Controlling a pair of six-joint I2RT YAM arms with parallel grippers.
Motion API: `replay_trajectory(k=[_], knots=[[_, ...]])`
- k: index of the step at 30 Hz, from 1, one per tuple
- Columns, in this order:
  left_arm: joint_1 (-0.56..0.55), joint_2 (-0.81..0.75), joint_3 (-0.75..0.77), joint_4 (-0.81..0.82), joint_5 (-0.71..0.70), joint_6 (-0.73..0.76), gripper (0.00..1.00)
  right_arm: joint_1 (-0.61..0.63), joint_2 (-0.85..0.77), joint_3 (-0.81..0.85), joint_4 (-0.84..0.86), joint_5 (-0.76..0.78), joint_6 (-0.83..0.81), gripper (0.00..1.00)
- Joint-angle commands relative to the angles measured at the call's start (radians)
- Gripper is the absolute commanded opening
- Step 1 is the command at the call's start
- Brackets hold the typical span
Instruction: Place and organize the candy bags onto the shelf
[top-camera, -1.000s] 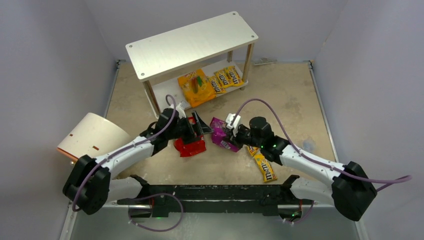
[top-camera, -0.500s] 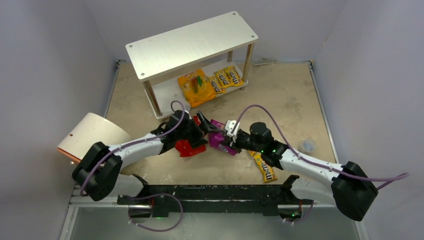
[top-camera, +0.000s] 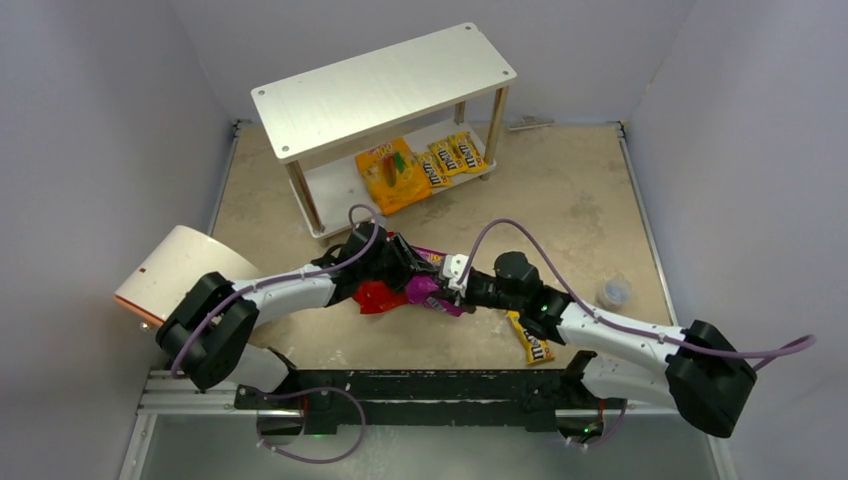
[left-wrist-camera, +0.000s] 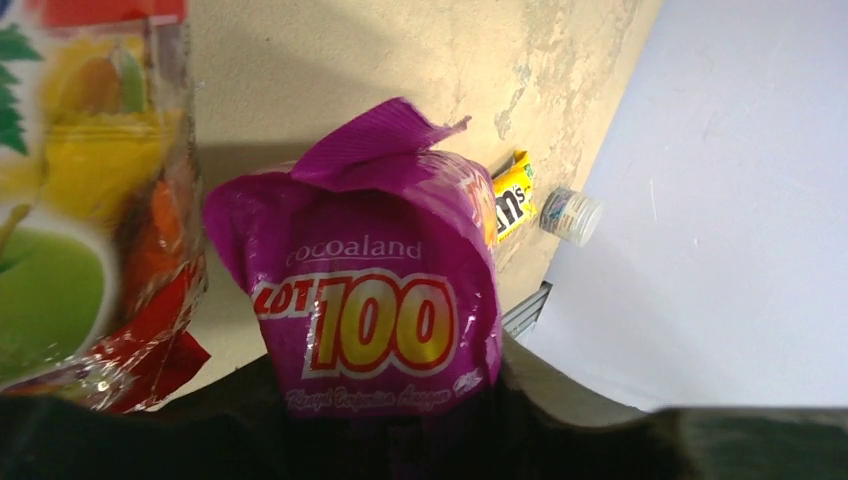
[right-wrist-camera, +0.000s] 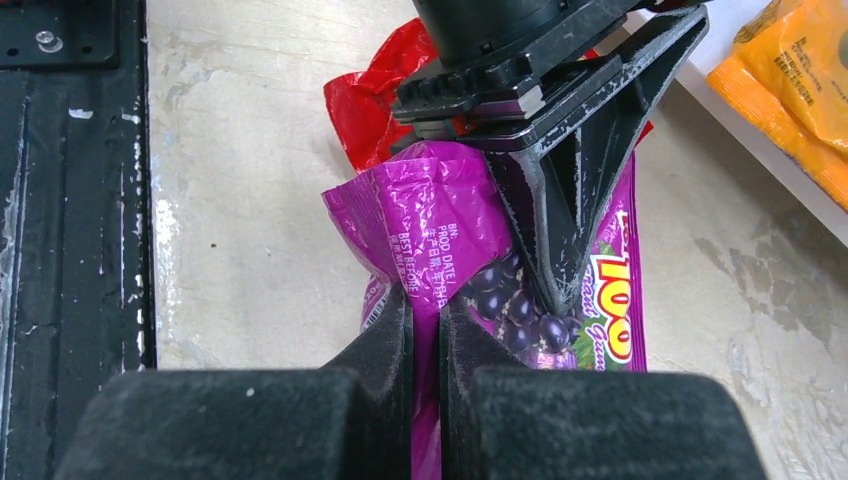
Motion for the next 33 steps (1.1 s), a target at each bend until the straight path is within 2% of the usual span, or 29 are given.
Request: replay_trajectory(k=[1,3,6,8,10,13,14,16,21,25,29,33], knots=[[-0.006,-0.029,0.029,0.137,0.005,0.018,0.35,0.019,-0.067,0.012,0.083,-0.108,-0.023,0.02],[-0.006,-0.044,0.032,0.161,0.006,0.048,0.24,0.019,-0.083,0.007,0.074,-0.117,-0.005,0.07],[-0.007,-0.077,0.036,0.22,0.01,0.13,0.13,0.019,-0.117,0.006,0.038,-0.115,0.029,0.33],[-0.006,-0.113,0.039,0.269,0.014,0.215,0.11,0.019,-0.145,0.007,0.029,-0.09,0.076,0.55],[-0.006,-0.162,0.038,0.308,0.007,0.311,0.11,0.02,-0.178,0.008,0.033,-0.033,0.177,0.72],[-0.006,-0.255,0.019,0.346,-0.025,0.472,0.11,0.019,-0.229,0.039,0.007,0.032,0.319,0.95],[-0.006,-0.287,0.007,0.356,-0.042,0.51,0.11,0.02,-0.243,0.049,0.002,0.035,0.364,0.98],[-0.006,-0.364,-0.031,0.411,-0.051,0.588,0.1,0.019,-0.279,0.063,0.015,0.058,0.446,0.99],[-0.006,-0.55,-0.151,0.56,-0.059,0.755,0.07,0.017,-0.386,0.008,0.104,0.263,0.642,0.99],[-0.005,-0.672,-0.22,0.642,-0.04,0.794,0.06,0.017,-0.449,-0.074,0.213,0.38,0.774,0.99],[-0.007,-0.747,-0.253,0.659,-0.073,0.771,0.06,0.017,-0.362,-0.069,0.315,0.335,0.868,0.97],[-0.006,-0.763,-0.293,0.767,-0.049,0.715,0.05,0.018,-0.192,-0.06,0.512,0.292,0.97,0.91]])
